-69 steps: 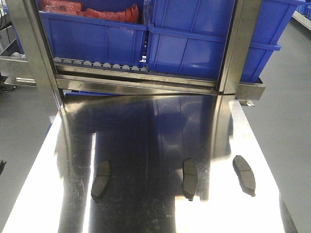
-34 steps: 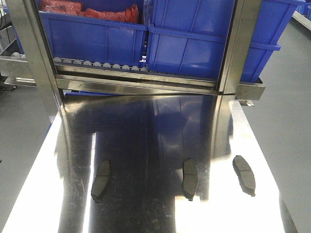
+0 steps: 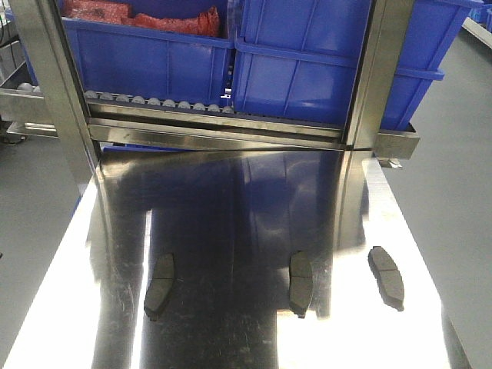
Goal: Move and align brake pads A on conveyor
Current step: 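Raise the held brake pad with the left gripper away from the table, then lower the right gripper over the brake pad nearest the right arm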
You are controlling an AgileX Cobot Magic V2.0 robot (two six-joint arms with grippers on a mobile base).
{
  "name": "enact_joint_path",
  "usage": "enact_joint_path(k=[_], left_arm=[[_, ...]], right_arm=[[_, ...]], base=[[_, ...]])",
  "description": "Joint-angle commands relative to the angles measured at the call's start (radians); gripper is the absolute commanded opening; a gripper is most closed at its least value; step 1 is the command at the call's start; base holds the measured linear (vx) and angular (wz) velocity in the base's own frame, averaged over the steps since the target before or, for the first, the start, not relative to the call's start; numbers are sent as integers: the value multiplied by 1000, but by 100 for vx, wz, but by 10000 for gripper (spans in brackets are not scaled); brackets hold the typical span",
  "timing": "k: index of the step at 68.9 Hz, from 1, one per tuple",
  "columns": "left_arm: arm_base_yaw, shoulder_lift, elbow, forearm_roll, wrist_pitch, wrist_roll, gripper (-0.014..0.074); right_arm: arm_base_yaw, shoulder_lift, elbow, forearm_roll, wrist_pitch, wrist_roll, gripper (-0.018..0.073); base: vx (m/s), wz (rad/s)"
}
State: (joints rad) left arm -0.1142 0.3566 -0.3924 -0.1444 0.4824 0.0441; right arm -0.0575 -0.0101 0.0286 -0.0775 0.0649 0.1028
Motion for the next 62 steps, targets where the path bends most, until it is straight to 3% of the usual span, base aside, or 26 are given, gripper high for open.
enact_joint_path(k=[1, 37, 52, 62], left_arm=[[-4, 2, -28, -15, -99, -7, -6], [-4, 2, -28, -15, -99, -7, -6], [-4, 2, -28, -15, -99, -7, -6], [-4, 2, -28, -15, -99, -7, -6]], right_arm=[[-1, -12, 12, -4, -72, -4, -11], [-1, -12, 10, -4, -81, -4, -11], [-1, -12, -10, -6, -257, 5, -11], [-1, 31, -120, -25, -153, 3, -11]], base=[[0, 0], [0, 0], [0, 0], [0, 0]])
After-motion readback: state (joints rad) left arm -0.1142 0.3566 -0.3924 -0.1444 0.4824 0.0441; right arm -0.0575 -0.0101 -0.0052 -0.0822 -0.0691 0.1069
